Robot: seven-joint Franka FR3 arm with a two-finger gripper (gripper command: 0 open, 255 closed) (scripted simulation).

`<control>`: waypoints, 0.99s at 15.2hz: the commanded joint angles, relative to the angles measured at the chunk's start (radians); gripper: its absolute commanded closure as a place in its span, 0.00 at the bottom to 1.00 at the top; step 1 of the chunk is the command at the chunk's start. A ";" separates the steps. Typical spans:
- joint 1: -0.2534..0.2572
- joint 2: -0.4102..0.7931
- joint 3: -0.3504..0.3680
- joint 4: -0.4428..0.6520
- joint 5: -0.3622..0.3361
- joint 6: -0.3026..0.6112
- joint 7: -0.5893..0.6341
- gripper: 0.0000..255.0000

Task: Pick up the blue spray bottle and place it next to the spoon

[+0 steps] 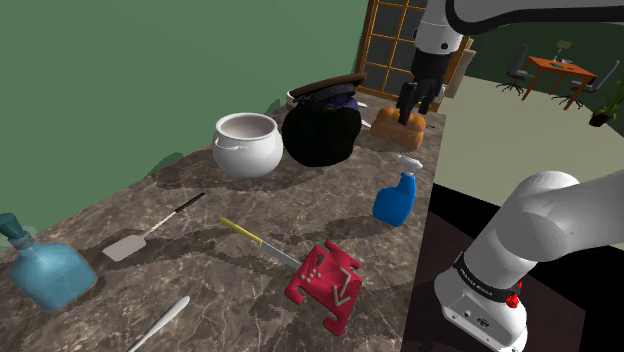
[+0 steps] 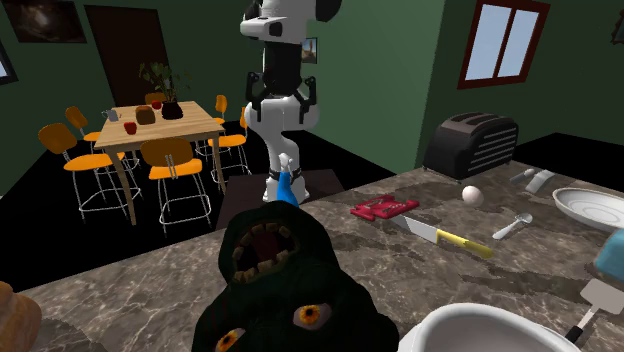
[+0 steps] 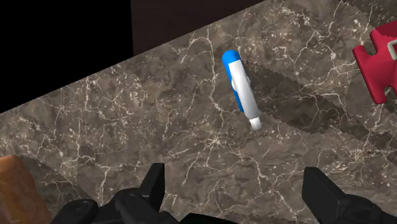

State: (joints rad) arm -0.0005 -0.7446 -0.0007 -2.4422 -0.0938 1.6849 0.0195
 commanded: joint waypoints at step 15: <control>0.089 0.467 0.002 -0.079 -0.028 0.136 -0.217 0.00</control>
State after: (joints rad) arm 0.0831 -0.3040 -0.0005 -2.5141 -0.1178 1.8187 -0.1800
